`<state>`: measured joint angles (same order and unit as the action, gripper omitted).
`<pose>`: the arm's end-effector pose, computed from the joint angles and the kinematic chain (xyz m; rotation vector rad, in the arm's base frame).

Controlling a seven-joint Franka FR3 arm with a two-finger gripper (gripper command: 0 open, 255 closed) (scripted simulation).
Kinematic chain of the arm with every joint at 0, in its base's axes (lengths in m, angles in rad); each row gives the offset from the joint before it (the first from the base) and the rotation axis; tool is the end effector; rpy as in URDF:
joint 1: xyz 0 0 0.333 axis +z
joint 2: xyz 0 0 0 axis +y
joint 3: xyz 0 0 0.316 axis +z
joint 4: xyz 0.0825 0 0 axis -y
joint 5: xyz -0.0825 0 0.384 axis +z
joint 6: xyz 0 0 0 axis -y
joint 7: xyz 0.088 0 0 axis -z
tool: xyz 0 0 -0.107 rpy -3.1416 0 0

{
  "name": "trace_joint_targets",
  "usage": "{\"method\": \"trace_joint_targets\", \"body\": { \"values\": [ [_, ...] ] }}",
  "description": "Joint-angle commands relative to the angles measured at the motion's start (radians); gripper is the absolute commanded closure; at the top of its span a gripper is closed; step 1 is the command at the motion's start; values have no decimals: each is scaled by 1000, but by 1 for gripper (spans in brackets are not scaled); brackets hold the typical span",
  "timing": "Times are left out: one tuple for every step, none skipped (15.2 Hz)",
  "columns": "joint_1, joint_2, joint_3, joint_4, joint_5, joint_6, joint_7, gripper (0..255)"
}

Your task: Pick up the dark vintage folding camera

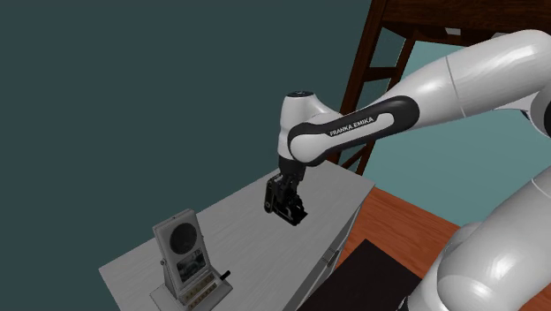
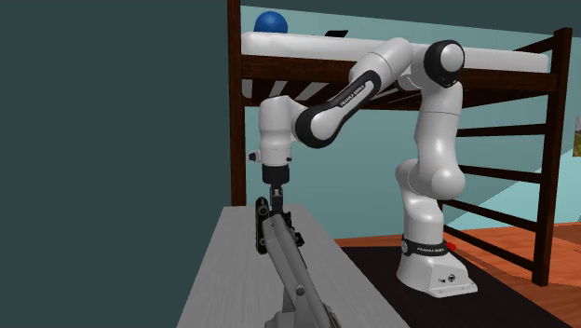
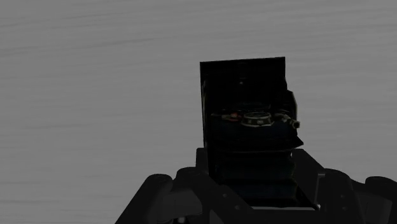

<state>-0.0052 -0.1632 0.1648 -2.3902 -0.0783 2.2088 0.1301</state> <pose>0.4652 0.0725 0.3798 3.0483 0.1134 -0.0122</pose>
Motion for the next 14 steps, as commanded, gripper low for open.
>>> {"method": "trace_joint_targets", "body": {
  "values": [
    [0,-10,-1,10,3,-22,-3,255],
    [1,-17,-1,18,5,-36,-5,255],
    [1,-24,-2,25,7,-50,-8,255],
    [1,-30,-2,33,9,-64,-10,255],
    [2,-37,-3,40,11,-78,-12,255],
    [2,-43,-3,48,12,-92,-14,255],
    [2,-49,-4,57,14,-106,-16,255],
    [2,-54,-4,65,15,-119,-18,255],
    [2,-60,-5,74,16,-133,-20,255],
    [3,-65,-5,83,18,-147,-22,255],
    [3,-70,-5,92,19,-161,-23,255],
    [3,-74,-6,101,20,-175,-25,255],
    [3,-79,-6,110,21,-189,-27,255],
    [3,-83,-7,120,22,-202,-28,255]
  ]
}}
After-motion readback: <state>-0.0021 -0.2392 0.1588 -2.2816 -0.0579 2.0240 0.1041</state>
